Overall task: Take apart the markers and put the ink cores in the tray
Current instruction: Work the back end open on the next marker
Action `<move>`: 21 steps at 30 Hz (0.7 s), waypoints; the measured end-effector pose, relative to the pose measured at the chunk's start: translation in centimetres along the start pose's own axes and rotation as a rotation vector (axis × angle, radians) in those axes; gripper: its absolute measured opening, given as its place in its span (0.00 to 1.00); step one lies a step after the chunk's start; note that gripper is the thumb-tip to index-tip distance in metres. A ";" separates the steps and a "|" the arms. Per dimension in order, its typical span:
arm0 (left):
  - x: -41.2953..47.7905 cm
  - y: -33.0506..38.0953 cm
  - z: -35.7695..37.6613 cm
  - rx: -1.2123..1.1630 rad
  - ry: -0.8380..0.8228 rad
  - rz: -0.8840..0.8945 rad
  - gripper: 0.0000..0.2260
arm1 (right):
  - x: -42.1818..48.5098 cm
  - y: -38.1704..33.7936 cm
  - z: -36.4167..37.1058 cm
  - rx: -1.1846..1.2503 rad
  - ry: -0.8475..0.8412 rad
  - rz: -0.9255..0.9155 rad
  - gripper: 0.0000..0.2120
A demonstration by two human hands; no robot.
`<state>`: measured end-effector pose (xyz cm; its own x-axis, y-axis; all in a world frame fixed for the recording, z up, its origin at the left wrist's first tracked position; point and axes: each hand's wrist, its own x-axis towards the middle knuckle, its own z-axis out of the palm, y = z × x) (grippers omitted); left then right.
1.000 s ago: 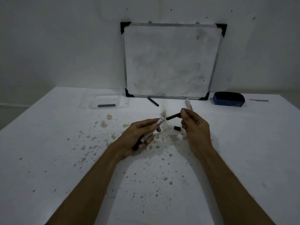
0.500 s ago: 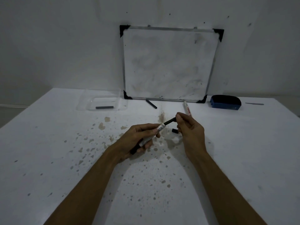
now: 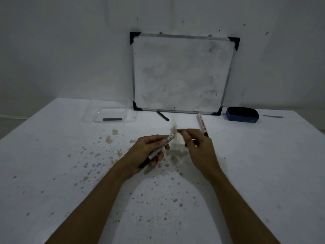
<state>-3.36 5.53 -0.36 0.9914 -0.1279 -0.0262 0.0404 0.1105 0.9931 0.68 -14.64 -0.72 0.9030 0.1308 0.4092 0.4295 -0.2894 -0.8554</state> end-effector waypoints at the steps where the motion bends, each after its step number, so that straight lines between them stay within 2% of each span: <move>1: 0.0 -0.1 0.1 0.146 0.054 0.055 0.12 | 0.1 0.3 -0.5 -0.064 0.031 0.006 0.10; 3: -0.1 -0.7 0.0 0.440 0.168 0.162 0.13 | 0.1 1.1 -1.5 -0.352 0.060 0.024 0.10; 4: -0.1 -1.0 -0.2 0.493 0.202 0.193 0.13 | 0.0 1.4 -1.9 -0.473 0.047 0.058 0.11; 7: 0.0 -1.5 -0.6 0.481 0.223 0.225 0.15 | -0.3 1.9 -2.0 -0.569 -0.013 0.182 0.17; 11: 0.0 -1.5 -0.6 0.467 0.204 0.220 0.14 | -0.5 2.2 -1.5 -0.623 -0.046 0.126 0.13; 13: -0.1 -1.6 -0.5 0.461 0.197 0.215 0.14 | -0.4 1.9 -1.4 -0.526 -0.030 0.138 0.12; 16: -0.2 -1.0 -0.1 0.434 0.234 0.244 0.15 | -0.2 0.9 -1.2 -0.160 -0.081 0.232 0.12; 21: -0.3 -0.8 1.0 0.373 0.191 0.231 0.13 | -0.1 -0.1 -1.1 0.254 -0.051 0.319 0.13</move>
<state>-3.79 4.51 -1.03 0.9756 0.0458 0.2146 -0.1967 -0.2514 0.9477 0.60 -15.66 -0.35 0.9876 0.1213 0.1001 0.1103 -0.0804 -0.9906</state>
